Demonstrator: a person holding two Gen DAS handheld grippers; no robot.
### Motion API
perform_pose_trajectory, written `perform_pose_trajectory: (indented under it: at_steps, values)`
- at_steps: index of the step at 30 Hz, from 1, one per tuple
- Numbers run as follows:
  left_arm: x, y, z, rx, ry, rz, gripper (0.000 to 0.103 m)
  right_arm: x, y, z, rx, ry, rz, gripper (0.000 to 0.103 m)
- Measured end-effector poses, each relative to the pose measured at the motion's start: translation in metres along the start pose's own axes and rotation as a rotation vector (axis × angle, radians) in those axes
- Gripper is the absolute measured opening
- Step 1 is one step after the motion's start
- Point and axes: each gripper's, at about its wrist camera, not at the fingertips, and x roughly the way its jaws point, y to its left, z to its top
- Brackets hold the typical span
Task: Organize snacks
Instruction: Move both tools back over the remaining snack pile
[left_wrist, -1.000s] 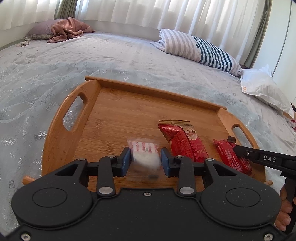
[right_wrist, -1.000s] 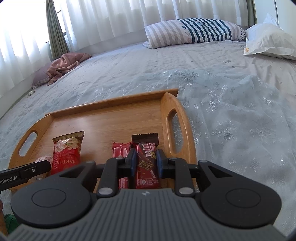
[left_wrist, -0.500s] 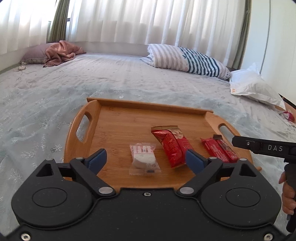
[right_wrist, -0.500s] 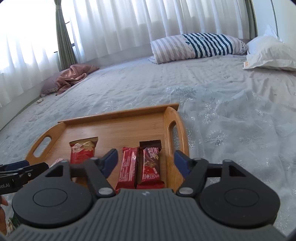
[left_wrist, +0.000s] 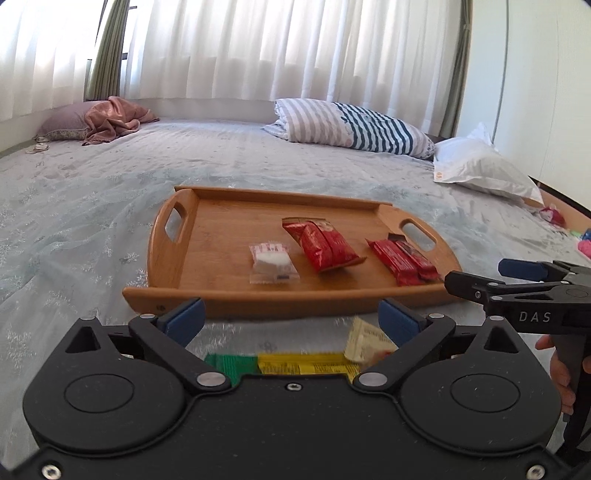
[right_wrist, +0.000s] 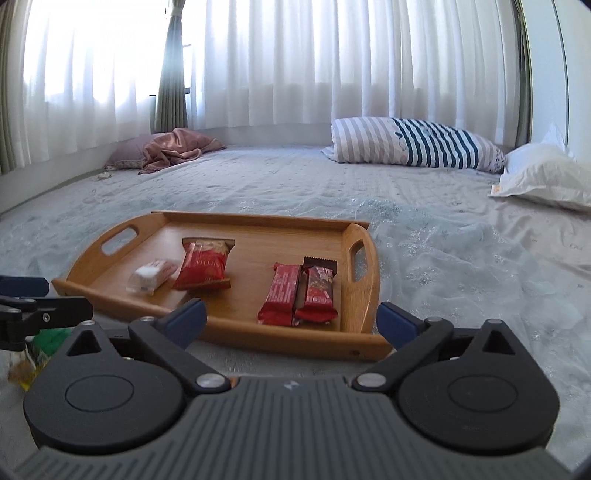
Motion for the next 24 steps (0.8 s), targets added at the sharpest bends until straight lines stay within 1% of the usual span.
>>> perform_pose_trajectory:
  at_steps: [4,8,14,16,18,24]
  values:
    - [-0.010,-0.005,-0.012,0.018,0.003,-0.011,0.100,-0.012,0.005,-0.014,-0.008,-0.008,-0.010,0.103]
    - [-0.016,-0.007,-0.020,0.046,0.000,0.004,0.100,-0.022,0.007,-0.028,-0.011,-0.007,-0.012,0.103]
    - [-0.024,-0.007,-0.028,0.056,0.000,0.023,0.100,-0.029,0.010,-0.044,-0.006,0.008,-0.025,0.103]
    - [-0.027,-0.005,-0.032,0.056,0.008,0.030,0.094,-0.029,0.011,-0.049,-0.005,0.018,-0.025,0.103]
    - [-0.031,-0.003,-0.035,0.050,0.020,0.031,0.082,-0.031,0.012,-0.053,-0.001,0.032,-0.031,0.103]
    - [-0.043,-0.002,-0.041,0.024,0.035,0.017,0.067,-0.039,0.012,-0.065,0.055,0.054,-0.021,0.103]
